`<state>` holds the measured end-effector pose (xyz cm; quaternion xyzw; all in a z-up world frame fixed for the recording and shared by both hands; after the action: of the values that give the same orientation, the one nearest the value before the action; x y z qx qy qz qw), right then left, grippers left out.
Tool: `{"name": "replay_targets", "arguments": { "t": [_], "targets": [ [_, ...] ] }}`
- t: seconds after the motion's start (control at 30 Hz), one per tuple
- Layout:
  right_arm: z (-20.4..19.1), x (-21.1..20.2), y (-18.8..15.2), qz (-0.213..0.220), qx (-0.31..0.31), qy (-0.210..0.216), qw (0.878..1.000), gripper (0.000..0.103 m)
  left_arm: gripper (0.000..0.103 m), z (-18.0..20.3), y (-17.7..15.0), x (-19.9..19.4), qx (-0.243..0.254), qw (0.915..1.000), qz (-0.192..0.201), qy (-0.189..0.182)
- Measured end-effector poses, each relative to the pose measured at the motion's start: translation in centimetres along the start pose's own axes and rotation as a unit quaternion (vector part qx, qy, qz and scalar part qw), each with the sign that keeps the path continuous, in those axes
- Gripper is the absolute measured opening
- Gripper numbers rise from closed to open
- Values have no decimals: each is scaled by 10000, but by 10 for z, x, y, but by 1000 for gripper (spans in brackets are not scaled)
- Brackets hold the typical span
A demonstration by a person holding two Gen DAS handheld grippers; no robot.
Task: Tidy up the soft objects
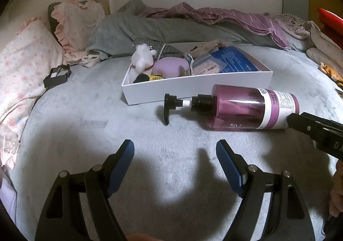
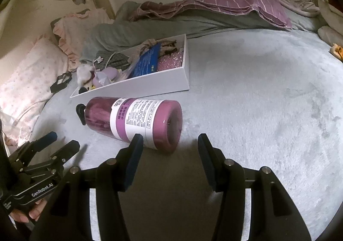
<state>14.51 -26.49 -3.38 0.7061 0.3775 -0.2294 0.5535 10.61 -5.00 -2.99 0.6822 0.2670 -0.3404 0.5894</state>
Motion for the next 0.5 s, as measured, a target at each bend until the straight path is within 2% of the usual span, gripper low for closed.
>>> {"name": "replay_targets", "arguments": {
  "t": [0.5],
  "targets": [
    [-4, -1, 2, 45, -102, -31, 9999, 54, 79, 7, 0, 2, 169, 9998, -84, 46]
  ]
}}
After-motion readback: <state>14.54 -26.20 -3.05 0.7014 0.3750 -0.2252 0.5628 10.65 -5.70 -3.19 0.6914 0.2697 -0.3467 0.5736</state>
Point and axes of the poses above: each gripper's, at about its wrist camera, not at the fingertips, and x roughly the way its jaws point, z to its right, y to its top, the point moved 10 cm from there along x, roughly the way its jaws point, and after that the axes turned 8 degrees about -z, right-handed, at the moved point
